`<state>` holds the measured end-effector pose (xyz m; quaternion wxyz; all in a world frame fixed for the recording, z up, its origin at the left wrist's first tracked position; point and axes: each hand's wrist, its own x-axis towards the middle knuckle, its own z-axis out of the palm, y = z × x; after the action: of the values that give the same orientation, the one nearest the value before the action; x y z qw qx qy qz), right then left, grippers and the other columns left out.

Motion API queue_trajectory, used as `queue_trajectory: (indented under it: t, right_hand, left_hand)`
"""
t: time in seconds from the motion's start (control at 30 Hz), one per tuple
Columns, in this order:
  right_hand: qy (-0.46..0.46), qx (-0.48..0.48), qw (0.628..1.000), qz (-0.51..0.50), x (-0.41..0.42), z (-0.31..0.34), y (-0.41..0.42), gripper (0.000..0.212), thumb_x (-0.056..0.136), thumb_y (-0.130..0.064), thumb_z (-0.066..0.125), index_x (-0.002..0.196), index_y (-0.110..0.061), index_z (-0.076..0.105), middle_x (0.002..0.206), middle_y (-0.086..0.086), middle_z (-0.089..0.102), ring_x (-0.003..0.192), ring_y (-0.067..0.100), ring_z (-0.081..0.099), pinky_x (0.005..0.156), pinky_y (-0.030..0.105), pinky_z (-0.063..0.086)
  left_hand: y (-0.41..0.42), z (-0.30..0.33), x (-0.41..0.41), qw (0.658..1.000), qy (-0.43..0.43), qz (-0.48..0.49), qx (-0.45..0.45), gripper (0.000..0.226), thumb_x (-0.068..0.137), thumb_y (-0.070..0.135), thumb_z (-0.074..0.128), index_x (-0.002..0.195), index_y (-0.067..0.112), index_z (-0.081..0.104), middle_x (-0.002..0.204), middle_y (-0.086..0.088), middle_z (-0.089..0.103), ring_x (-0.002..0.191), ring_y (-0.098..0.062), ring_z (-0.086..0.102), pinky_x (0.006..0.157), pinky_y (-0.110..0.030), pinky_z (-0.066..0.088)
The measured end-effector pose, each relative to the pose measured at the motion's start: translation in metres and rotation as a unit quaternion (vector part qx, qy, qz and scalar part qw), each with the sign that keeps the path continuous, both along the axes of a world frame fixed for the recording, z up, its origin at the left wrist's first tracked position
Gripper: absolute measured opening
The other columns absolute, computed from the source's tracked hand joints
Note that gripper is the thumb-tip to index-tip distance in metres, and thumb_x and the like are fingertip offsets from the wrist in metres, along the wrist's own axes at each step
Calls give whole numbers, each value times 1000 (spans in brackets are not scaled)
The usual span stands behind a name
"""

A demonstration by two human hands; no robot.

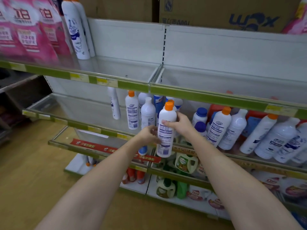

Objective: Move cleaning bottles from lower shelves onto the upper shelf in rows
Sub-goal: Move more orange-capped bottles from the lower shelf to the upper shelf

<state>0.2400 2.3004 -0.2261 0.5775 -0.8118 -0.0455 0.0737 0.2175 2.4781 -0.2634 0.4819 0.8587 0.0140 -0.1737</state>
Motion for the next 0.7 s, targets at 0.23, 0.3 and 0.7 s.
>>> queue_trajectory:
  t: [0.23, 0.3, 0.7]
  right_hand:
    - [23, 34, 999, 29, -27, 18, 78, 49, 80, -21, 84, 122, -20, 60, 114, 2, 71, 104, 22, 69, 91, 43, 58]
    - [29, 41, 998, 23, -31, 22, 96, 50, 77, -23, 87, 120, -22, 62, 112, 1, 73, 103, 22, 70, 91, 44, 58]
    - [27, -31, 999, -8, -56, 67, 189, 64, 82, -41, 81, 132, -16, 48, 109, 1, 69, 89, 13, 67, 68, 29, 54]
  left_hand:
    - [68, 9, -34, 994, 31, -35, -96, 42, 75, -4, 80, 112, 12, 69, 105, 1, 75, 101, -18, 69, 82, -27, 56]
    - [86, 11, -40, 993, 20, -18, -114, 40, 74, -2, 82, 110, 12, 71, 107, -2, 76, 103, -20, 70, 89, -36, 57]
    - [154, 40, -73, 988, -55, 40, -138, 31, 73, 13, 86, 101, 19, 74, 94, 4, 77, 89, -15, 73, 69, -29, 54]
